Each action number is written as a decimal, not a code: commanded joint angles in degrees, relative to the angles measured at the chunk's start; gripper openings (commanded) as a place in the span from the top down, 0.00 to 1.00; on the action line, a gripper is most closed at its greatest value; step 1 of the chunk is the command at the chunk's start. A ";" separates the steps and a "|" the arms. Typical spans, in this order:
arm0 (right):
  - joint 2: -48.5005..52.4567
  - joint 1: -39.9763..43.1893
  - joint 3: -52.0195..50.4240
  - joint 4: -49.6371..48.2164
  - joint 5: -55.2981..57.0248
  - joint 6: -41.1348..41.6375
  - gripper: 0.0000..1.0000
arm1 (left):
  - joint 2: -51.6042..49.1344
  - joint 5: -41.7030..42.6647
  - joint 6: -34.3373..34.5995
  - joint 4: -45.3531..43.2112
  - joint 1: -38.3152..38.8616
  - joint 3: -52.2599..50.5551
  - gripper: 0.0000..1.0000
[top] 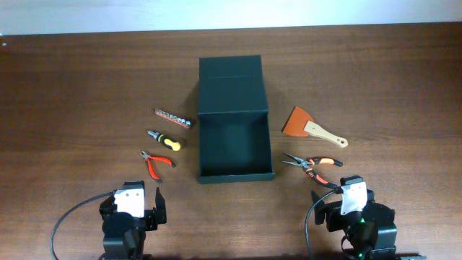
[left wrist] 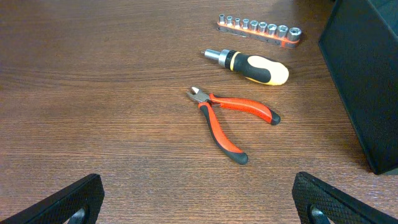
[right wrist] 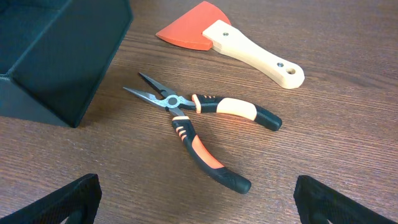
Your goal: Pack container
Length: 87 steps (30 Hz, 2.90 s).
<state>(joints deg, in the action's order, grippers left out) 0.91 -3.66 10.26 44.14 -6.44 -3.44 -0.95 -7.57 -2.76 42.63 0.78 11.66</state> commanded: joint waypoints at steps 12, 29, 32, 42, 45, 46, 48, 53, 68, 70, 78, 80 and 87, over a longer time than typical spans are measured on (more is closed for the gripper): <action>-0.61 0.35 -0.70 -0.22 1.11 0.11 0.01 | 0.61 -0.24 0.59 -0.11 -0.20 -0.59 0.01; -0.61 0.35 -0.70 -0.22 1.11 0.11 0.01 | 0.61 -0.24 0.59 -0.13 -0.20 -0.59 0.01; -0.61 0.35 -0.70 -0.22 1.11 0.11 0.01 | 0.61 -0.24 0.57 -0.11 -0.20 -0.59 0.01; -0.61 0.35 -0.70 -0.22 1.11 0.11 0.01 | 0.61 -0.24 0.59 -0.11 -0.20 -0.59 0.01; -0.61 0.35 -0.70 -0.22 1.11 0.11 0.01 | 0.61 -0.24 0.57 -0.11 -0.20 -0.59 0.01; -0.61 0.35 -0.70 -0.22 1.11 0.11 0.01 | 0.61 -0.24 0.57 -0.11 -0.20 -0.59 0.01; -0.61 0.35 -0.70 -0.22 1.11 0.11 0.01 | 0.61 -0.24 0.59 -0.11 -0.20 -0.59 0.01; -0.61 0.35 -0.70 -0.22 1.11 0.11 0.01 | 0.61 -0.24 0.59 -0.11 -0.20 -0.59 0.01; -0.61 0.35 -0.70 -0.22 1.16 0.07 0.01 | 0.61 -0.24 0.59 -0.13 -0.20 -0.59 0.01; -0.61 0.35 -0.70 -0.33 1.16 -0.98 0.01 | 0.61 -0.24 0.57 -0.11 -0.20 -0.59 0.01; 5.77 0.33 11.56 -1.84 0.02 1.01 0.01 | 0.61 -0.24 0.57 -0.11 -0.20 -0.59 0.01; 10.43 0.31 17.77 0.39 -0.22 1.11 0.01 | 0.61 -0.24 0.57 -0.11 -0.20 -0.59 0.01; 31.36 0.31 38.91 12.68 -0.81 1.18 0.01 | 0.61 -0.24 0.57 -0.11 -0.20 -0.59 0.01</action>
<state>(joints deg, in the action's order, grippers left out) 25.06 -3.66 43.38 54.13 -6.90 -2.98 -0.93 -7.55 -2.76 42.68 0.78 11.44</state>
